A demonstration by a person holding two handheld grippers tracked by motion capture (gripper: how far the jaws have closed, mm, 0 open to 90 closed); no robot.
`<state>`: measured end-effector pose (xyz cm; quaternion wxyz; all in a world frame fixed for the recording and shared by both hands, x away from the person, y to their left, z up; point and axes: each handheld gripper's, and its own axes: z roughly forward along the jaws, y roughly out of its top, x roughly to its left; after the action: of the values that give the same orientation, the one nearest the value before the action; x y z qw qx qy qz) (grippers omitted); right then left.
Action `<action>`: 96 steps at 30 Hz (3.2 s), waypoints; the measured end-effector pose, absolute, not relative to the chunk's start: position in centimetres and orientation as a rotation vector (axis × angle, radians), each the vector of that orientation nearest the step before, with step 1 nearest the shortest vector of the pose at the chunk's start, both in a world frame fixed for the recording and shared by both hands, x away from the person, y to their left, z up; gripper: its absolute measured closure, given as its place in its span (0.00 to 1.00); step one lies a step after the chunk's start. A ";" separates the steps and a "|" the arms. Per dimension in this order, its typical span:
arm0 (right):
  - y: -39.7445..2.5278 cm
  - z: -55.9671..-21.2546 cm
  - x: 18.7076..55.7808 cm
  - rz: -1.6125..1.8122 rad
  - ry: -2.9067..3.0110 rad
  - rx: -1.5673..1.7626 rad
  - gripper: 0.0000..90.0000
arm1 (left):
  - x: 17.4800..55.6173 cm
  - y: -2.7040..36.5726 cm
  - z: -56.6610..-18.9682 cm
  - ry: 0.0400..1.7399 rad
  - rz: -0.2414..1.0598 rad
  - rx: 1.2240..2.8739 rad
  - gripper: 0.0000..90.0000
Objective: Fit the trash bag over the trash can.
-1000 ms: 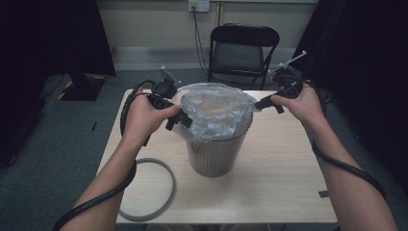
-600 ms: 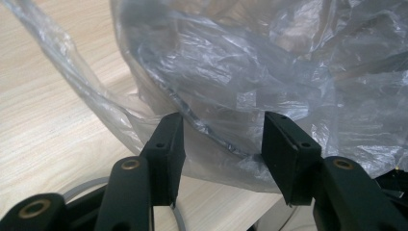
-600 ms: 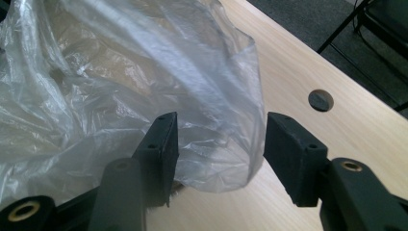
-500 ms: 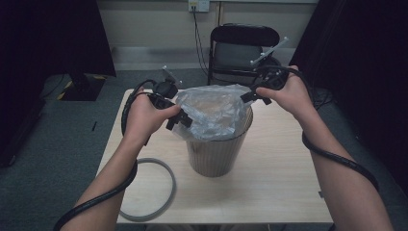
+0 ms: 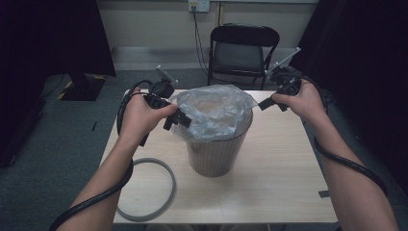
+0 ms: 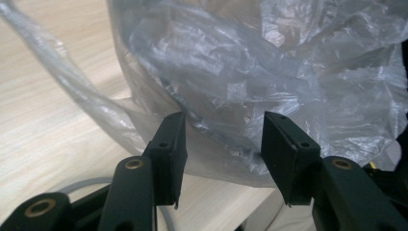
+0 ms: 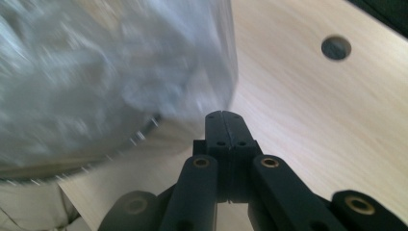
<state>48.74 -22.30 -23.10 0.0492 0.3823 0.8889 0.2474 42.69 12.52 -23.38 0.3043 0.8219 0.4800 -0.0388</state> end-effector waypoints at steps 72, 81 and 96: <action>-20.4 -19.3 48.2 0.906 2.630 0.859 0.58 | 42.8 12.0 -24.0 1.304 -0.104 2.188 0.49; -14.4 -19.1 49.2 0.875 2.625 0.746 0.40 | 42.8 11.9 -24.1 1.298 -0.108 2.187 0.49; -11.6 -21.8 50.5 0.809 2.807 0.606 1.00 | 42.9 12.1 -24.2 1.296 -0.118 2.179 0.48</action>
<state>50.53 -11.56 -21.82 0.0791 0.2027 0.9379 0.2703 42.93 12.11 -24.22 0.2971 0.8198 0.4876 -0.0443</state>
